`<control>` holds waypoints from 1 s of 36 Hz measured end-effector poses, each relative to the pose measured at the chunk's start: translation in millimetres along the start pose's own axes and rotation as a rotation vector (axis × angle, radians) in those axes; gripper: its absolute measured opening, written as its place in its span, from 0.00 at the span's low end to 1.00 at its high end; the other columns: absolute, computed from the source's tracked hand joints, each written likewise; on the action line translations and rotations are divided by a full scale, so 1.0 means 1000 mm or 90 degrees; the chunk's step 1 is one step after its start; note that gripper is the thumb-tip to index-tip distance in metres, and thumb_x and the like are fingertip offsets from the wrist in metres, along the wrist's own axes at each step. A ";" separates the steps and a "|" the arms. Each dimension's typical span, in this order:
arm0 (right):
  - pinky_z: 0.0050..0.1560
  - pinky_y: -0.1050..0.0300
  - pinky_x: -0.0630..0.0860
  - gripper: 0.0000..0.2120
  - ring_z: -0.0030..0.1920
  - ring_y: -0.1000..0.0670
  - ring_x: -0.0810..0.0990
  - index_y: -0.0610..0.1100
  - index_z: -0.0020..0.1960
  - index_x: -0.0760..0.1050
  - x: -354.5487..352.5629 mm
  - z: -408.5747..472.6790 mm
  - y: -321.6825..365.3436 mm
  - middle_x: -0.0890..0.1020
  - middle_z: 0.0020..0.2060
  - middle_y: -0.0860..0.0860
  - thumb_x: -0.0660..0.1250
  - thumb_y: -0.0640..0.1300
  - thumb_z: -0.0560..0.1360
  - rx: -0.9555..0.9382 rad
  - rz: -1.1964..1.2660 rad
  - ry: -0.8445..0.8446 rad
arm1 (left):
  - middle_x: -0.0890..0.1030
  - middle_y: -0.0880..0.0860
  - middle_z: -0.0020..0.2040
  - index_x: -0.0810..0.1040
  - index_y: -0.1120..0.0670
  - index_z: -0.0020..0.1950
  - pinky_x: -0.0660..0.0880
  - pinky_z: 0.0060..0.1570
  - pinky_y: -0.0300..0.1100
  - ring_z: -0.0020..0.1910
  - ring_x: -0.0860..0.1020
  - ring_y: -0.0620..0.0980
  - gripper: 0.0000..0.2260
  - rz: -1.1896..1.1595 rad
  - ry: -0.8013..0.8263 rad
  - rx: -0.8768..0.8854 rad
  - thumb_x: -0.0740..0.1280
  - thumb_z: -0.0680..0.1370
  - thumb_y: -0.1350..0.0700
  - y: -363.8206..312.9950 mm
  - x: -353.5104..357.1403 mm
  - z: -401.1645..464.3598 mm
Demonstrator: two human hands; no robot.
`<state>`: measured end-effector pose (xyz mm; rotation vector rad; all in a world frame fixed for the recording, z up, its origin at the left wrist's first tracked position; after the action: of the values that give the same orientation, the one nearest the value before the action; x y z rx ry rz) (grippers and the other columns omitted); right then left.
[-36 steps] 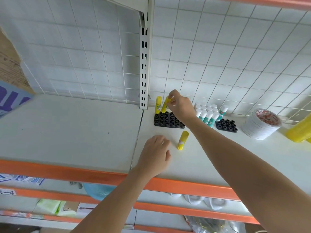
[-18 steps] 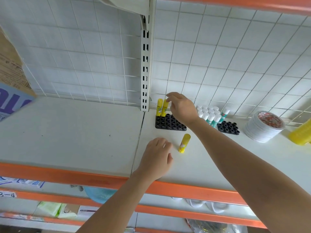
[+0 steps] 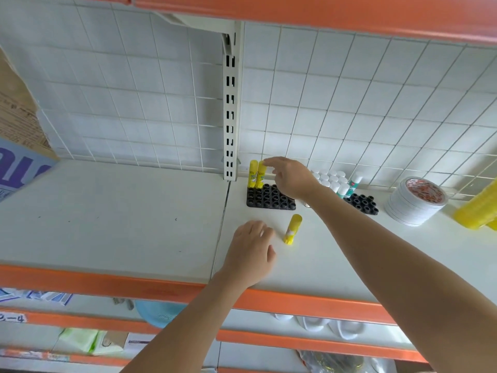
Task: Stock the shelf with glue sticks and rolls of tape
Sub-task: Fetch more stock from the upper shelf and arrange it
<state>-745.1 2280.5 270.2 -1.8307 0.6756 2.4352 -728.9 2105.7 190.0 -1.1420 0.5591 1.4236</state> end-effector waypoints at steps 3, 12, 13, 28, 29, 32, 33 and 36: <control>0.60 0.57 0.73 0.25 0.59 0.50 0.79 0.46 0.71 0.70 -0.002 -0.010 0.002 0.72 0.69 0.49 0.53 0.32 0.77 0.012 0.055 0.000 | 0.77 0.54 0.46 0.76 0.57 0.45 0.77 0.48 0.49 0.47 0.77 0.56 0.13 0.000 0.000 0.002 0.55 0.71 0.54 0.000 -0.002 0.000; 0.54 0.61 0.74 0.12 0.52 0.54 0.78 0.46 0.59 0.78 -0.019 -0.083 0.005 0.80 0.55 0.50 0.59 0.39 0.81 0.097 0.229 -0.162 | 0.77 0.52 0.47 0.77 0.55 0.46 0.75 0.49 0.47 0.48 0.76 0.54 0.15 0.014 0.016 -0.001 0.53 0.72 0.51 0.002 -0.001 0.000; 0.52 0.63 0.74 0.10 0.50 0.56 0.77 0.46 0.57 0.78 -0.020 -0.096 0.005 0.80 0.53 0.51 0.60 0.40 0.81 0.104 0.238 -0.183 | 0.77 0.52 0.46 0.76 0.55 0.45 0.75 0.48 0.47 0.48 0.76 0.54 0.14 0.015 0.012 0.000 0.53 0.71 0.51 0.001 -0.001 0.000; 0.42 0.52 0.78 0.09 0.42 0.56 0.77 0.49 0.51 0.73 -0.001 -0.155 0.017 0.78 0.45 0.58 0.71 0.47 0.74 0.058 0.132 -0.276 | 0.77 0.51 0.46 0.78 0.55 0.48 0.75 0.48 0.47 0.47 0.75 0.53 0.09 0.015 0.023 0.001 0.61 0.71 0.56 0.001 0.002 0.001; 0.42 0.51 0.78 0.09 0.42 0.56 0.78 0.48 0.51 0.73 0.000 -0.154 0.017 0.79 0.44 0.58 0.71 0.45 0.74 0.061 0.135 -0.274 | 0.77 0.51 0.46 0.78 0.55 0.48 0.75 0.48 0.47 0.48 0.75 0.53 0.10 0.016 0.026 0.002 0.60 0.72 0.55 0.001 0.002 0.001; 0.43 0.51 0.78 0.08 0.41 0.57 0.79 0.47 0.50 0.74 -0.002 -0.151 0.019 0.81 0.41 0.58 0.71 0.41 0.74 0.063 0.137 -0.273 | 0.77 0.51 0.45 0.78 0.55 0.47 0.76 0.47 0.47 0.47 0.75 0.53 0.14 0.015 0.023 0.001 0.54 0.72 0.53 -0.001 -0.001 0.001; 0.43 0.53 0.78 0.07 0.41 0.57 0.79 0.46 0.49 0.74 -0.004 -0.149 0.019 0.81 0.40 0.58 0.71 0.40 0.74 0.063 0.134 -0.277 | 0.77 0.51 0.45 0.77 0.55 0.47 0.76 0.47 0.47 0.46 0.75 0.52 0.14 0.015 0.023 0.000 0.54 0.72 0.53 -0.002 -0.002 0.001; 0.43 0.61 0.75 0.06 0.40 0.59 0.77 0.42 0.49 0.75 -0.010 -0.136 0.020 0.78 0.36 0.62 0.71 0.38 0.74 0.082 0.148 -0.298 | 0.76 0.51 0.46 0.77 0.55 0.48 0.74 0.50 0.46 0.49 0.74 0.52 0.09 0.018 0.035 -0.002 0.59 0.73 0.55 -0.001 -0.001 0.001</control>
<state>-623.4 2217.5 255.8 -1.1229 1.0097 2.7359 -728.1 2106.9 191.5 -1.1838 0.6144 1.4214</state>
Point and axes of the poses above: each hand's wrist, its own z-axis towards the middle knuckle, its own x-axis out of the palm, y = z × x, the point moved 5 cm from there along z, towards the middle knuckle
